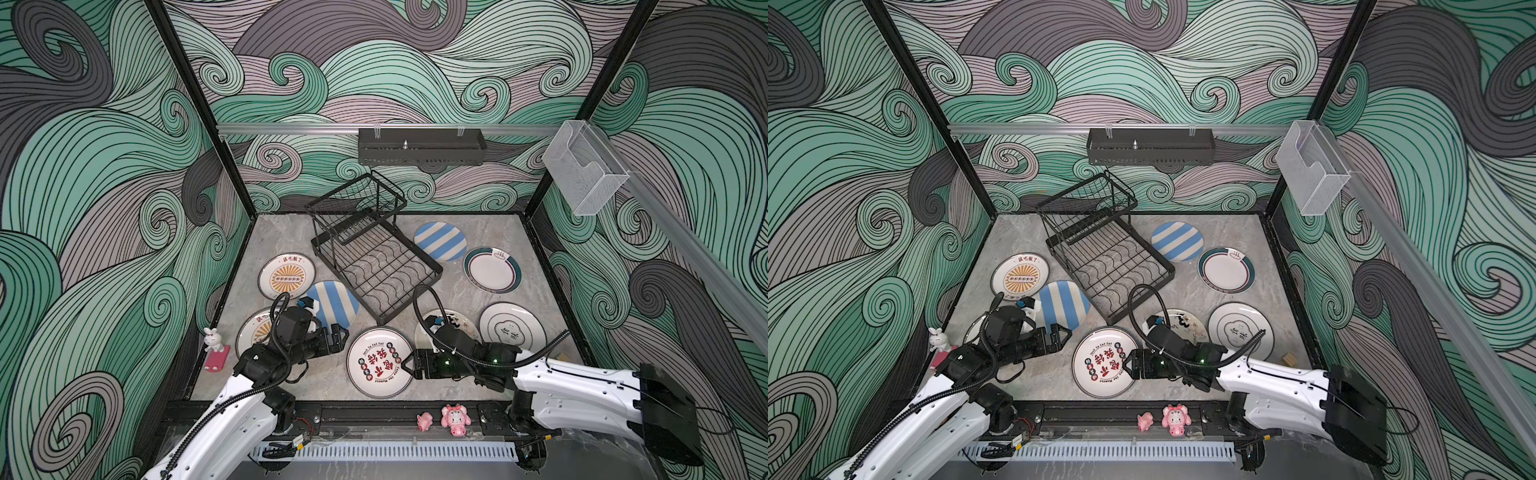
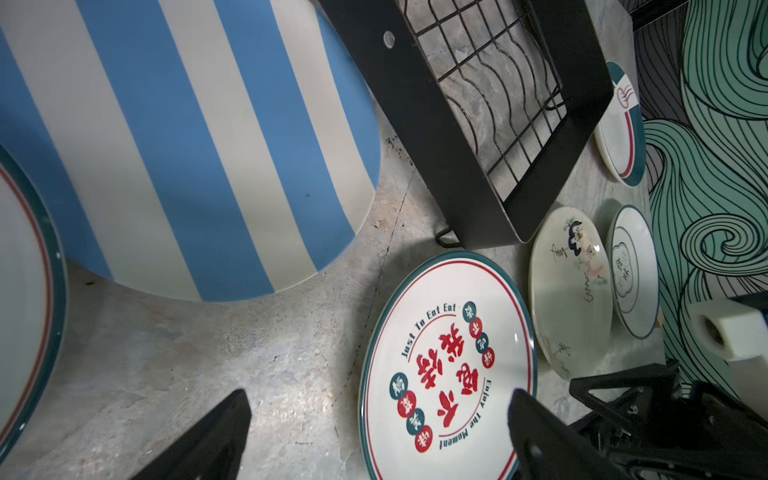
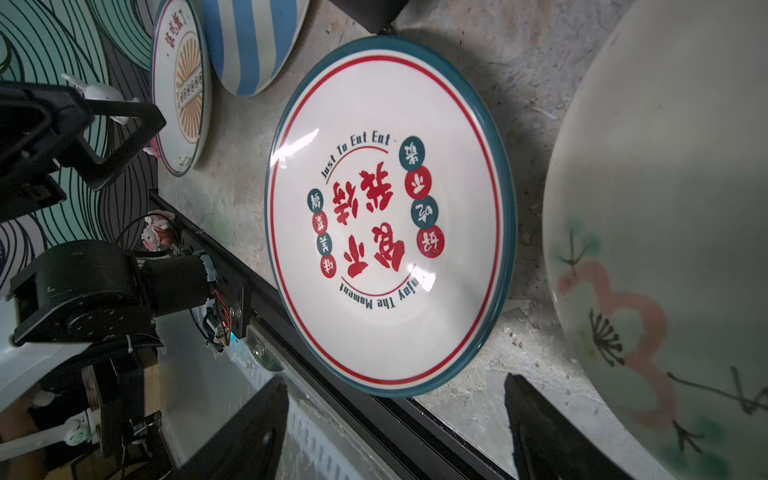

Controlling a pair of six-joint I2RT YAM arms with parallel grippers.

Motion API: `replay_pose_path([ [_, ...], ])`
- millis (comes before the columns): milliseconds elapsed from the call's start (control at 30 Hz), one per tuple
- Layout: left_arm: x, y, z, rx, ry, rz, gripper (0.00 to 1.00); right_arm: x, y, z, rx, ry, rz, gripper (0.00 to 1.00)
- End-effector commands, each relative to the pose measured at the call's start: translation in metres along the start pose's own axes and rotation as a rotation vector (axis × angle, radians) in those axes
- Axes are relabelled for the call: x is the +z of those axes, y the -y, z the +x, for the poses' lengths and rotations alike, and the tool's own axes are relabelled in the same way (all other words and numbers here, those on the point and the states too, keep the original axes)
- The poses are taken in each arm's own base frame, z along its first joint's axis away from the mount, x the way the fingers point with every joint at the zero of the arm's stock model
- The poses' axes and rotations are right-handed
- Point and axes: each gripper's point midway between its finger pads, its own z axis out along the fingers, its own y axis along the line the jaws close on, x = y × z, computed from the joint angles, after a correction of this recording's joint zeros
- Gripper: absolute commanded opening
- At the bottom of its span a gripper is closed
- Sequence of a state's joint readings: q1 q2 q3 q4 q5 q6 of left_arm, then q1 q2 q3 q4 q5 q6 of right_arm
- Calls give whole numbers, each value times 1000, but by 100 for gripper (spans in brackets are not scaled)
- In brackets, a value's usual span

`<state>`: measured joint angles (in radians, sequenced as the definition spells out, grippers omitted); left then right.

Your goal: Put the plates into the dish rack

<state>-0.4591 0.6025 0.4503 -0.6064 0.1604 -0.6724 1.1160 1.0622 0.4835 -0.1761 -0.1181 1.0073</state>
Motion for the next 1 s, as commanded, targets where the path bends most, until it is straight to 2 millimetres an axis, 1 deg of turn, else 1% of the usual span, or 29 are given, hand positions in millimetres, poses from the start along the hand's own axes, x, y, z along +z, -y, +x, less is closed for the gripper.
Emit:
replay_pose_path([
  [0, 4, -1, 2, -20, 6, -3, 99, 4, 1, -7, 81, 66, 1, 81],
  [67, 9, 4, 6, -5, -11, 17, 99, 1, 1, -9, 103, 89, -18, 80],
  [167, 15, 3, 12, 20, -38, -4, 99, -4, 2, -14, 155, 148, -62, 80],
  [267, 19, 3, 17, 42, -45, -11, 99, -8, 13, -12, 173, 165, -30, 77],
  [333, 21, 4, 19, 52, -42, -3, 99, -9, 17, -10, 183, 163, -19, 77],
  [467, 25, 5, 23, 64, -54, 9, 98, -3, 14, -6, 211, 152, -52, 75],
  [633, 28, 8, 24, 77, -66, 27, 99, 8, 16, 3, 213, 101, -21, 74],
  [833, 30, 13, 27, 91, -73, 61, 98, 22, 11, 2, 212, 90, -25, 74],
  [967, 32, 15, 29, 97, -81, 75, 99, 28, 13, 2, 240, 88, -25, 73],
])
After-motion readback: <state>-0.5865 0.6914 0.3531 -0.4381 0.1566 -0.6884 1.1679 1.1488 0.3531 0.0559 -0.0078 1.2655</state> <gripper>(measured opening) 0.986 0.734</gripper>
